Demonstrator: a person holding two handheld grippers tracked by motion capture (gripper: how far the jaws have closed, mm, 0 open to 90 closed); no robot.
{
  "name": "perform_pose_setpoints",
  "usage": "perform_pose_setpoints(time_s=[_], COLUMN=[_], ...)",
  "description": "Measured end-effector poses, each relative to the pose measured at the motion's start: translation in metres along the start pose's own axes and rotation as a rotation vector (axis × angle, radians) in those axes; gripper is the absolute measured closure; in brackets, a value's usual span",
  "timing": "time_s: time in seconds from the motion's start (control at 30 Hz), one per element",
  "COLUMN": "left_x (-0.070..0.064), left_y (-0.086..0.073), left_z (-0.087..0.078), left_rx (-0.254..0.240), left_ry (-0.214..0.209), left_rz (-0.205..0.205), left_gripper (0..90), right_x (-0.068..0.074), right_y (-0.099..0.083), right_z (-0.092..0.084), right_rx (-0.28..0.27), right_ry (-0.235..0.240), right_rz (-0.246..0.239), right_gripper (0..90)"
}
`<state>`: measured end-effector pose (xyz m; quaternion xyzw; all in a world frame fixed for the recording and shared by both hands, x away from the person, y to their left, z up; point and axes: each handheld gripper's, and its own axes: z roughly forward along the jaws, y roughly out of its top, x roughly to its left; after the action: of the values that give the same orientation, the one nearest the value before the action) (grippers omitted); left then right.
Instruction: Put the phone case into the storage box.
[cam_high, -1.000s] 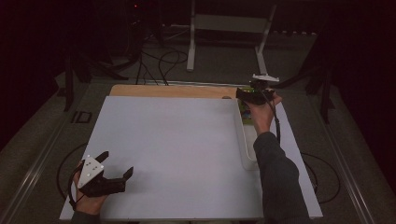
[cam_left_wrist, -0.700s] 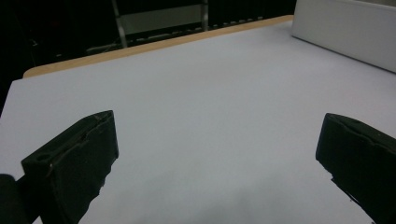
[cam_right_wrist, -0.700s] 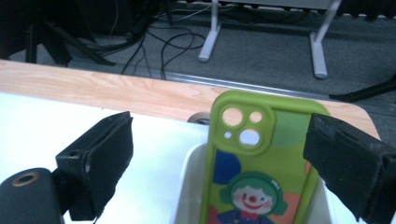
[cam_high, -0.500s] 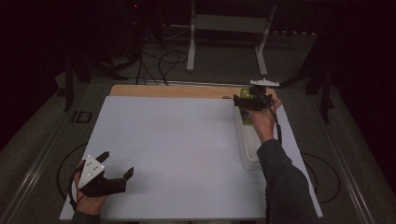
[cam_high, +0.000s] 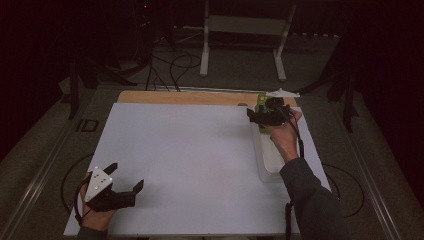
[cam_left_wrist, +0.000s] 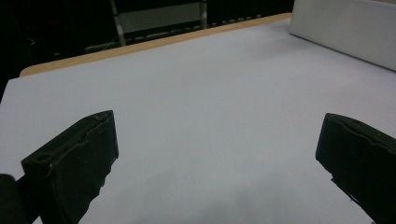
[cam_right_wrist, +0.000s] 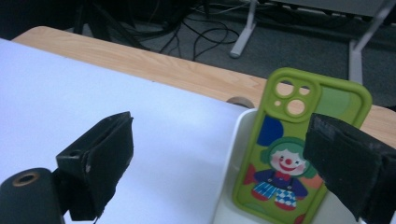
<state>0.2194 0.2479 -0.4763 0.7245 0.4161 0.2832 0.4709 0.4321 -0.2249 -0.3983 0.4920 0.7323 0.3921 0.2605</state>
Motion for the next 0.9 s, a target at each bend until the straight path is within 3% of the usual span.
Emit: perform_pose_setpoints(time_s=[0.27, 0.9], left_x=[0.0, 0.001], left_y=[0.0, 0.001], left_z=[0.0, -0.001], left_rx=[0.0, -0.005], left_ry=[0.001, 0.007], left_rz=[-0.001, -0.007], left_gripper=[0.0, 0.0], right_x=[0.016, 0.041], right_y=[-0.009, -0.037], right_z=[-0.012, -0.045], right_rx=[0.0, -0.044], right_ry=[0.019, 0.104], right_rz=[-0.058, -0.068], right_gripper=[9.2, 13.5])
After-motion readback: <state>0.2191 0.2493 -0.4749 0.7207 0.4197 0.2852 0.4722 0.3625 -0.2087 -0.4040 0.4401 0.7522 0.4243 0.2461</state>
